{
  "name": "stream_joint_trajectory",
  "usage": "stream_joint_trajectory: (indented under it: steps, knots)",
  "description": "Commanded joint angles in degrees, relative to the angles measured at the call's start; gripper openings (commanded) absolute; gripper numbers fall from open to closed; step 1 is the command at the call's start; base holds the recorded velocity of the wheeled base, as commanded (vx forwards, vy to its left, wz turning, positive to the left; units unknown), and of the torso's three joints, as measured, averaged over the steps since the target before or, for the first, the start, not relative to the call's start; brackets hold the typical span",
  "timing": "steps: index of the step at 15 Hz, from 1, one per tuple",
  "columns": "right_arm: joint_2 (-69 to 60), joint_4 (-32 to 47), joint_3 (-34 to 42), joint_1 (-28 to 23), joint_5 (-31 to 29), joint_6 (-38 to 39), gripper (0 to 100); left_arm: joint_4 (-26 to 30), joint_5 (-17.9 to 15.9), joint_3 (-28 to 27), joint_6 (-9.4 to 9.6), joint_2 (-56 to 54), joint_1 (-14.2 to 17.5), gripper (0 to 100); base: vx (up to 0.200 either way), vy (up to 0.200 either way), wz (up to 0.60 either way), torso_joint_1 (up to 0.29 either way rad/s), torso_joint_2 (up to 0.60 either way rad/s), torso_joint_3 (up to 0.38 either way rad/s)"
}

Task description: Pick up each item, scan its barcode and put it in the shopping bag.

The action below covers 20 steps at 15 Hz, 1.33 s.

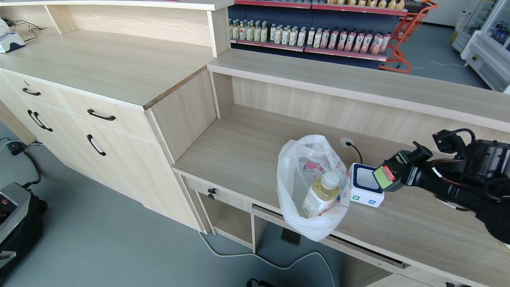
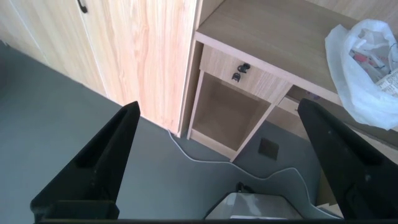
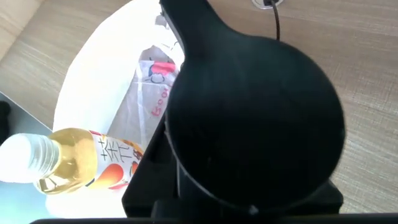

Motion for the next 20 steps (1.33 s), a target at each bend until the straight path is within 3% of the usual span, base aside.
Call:
stream_joint_trajectory:
  steps: [1,8,13,20]
  knots:
    - [1.47,0.04,-0.55,0.58,-0.06,-0.36,0,0.01,-0.03,0.01,-0.08,-0.02,0.00,100,0.000,0.000,0.00,0.000,0.00,0.000]
    - [6.66,0.57,-6.87,1.02,-2.87,-3.17,0,0.01,-0.03,0.01,0.01,-0.02,0.00,100,0.000,0.000,0.00,0.000,0.00,0.000]
    - [8.06,0.65,-7.49,1.37,-2.87,2.72,0,0.01,-0.03,0.01,-0.08,-0.02,0.00,100,0.000,0.000,0.00,0.000,0.00,0.000]
    - [10.17,1.36,-9.51,1.72,-2.87,3.60,0,0.01,-0.03,0.01,0.01,-0.02,0.00,100,0.000,0.000,0.00,0.000,0.00,0.000]
